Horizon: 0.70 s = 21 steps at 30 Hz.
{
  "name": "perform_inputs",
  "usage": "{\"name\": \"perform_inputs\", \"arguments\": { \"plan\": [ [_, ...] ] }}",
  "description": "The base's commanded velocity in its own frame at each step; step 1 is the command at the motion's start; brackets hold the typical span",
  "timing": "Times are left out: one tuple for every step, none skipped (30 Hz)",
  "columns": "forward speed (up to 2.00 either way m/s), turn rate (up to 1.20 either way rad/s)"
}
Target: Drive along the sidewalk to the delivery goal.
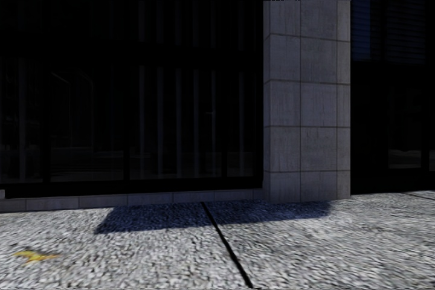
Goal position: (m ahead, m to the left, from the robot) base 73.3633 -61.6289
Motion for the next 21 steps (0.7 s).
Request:
{"name": "perform_inputs", "arguments": {
  "plan": [
    [1.19,-0.71],
    [1.18,-0.71],
    [1.18,-0.71],
    [1.18,-0.71],
    [1.18,-0.71],
    [1.18,-0.71],
    [1.18,-0.71],
    [1.21,-0.71],
    [1.27,-0.71],
    [1.33,-0.71],
    [1.33,-0.71],
    [1.35,-0.71],
    [1.36,-0.71],
    [1.36,-0.71],
    [1.36,-0.71],
    [1.36,-0.71],
    [1.36,-0.71],
    [1.36,-0.71],
    [1.36,-0.72],
    [1.36,-0.77],
    [1.36,-0.77]
  ]
}}
